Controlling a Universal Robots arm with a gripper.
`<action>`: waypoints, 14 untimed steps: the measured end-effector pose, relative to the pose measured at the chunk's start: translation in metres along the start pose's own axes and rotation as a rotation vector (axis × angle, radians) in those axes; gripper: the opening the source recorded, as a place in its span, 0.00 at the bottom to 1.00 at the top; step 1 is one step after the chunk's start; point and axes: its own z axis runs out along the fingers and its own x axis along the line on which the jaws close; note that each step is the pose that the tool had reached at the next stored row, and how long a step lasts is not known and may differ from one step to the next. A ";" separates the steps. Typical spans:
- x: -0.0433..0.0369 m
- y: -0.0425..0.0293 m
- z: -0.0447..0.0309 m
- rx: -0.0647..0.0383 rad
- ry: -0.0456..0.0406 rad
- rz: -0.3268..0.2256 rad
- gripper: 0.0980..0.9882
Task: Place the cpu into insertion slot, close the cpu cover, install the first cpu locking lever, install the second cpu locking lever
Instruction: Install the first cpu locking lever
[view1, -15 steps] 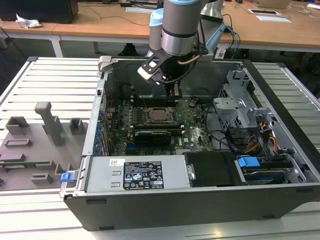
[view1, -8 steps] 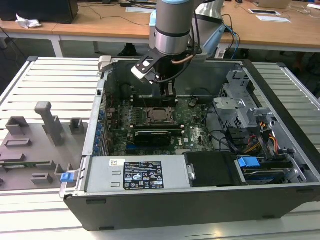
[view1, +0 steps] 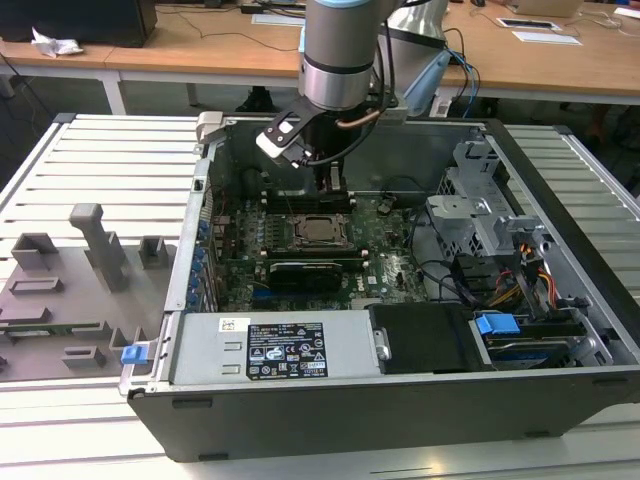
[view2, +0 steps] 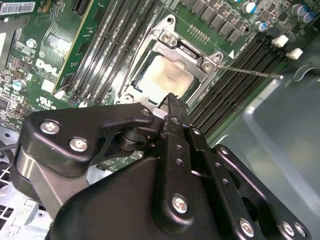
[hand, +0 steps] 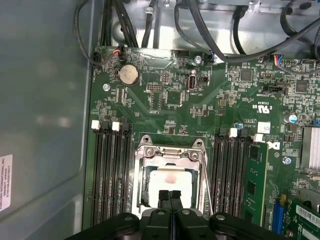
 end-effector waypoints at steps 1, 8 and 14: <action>0.0000 -0.0003 0.0000 0.000 -0.0001 0.000 0.01; 0.0008 -0.0006 -0.0107 0.002 -0.0057 0.000 0.01; 0.0013 -0.0005 -0.0175 0.006 -0.0112 -0.115 0.01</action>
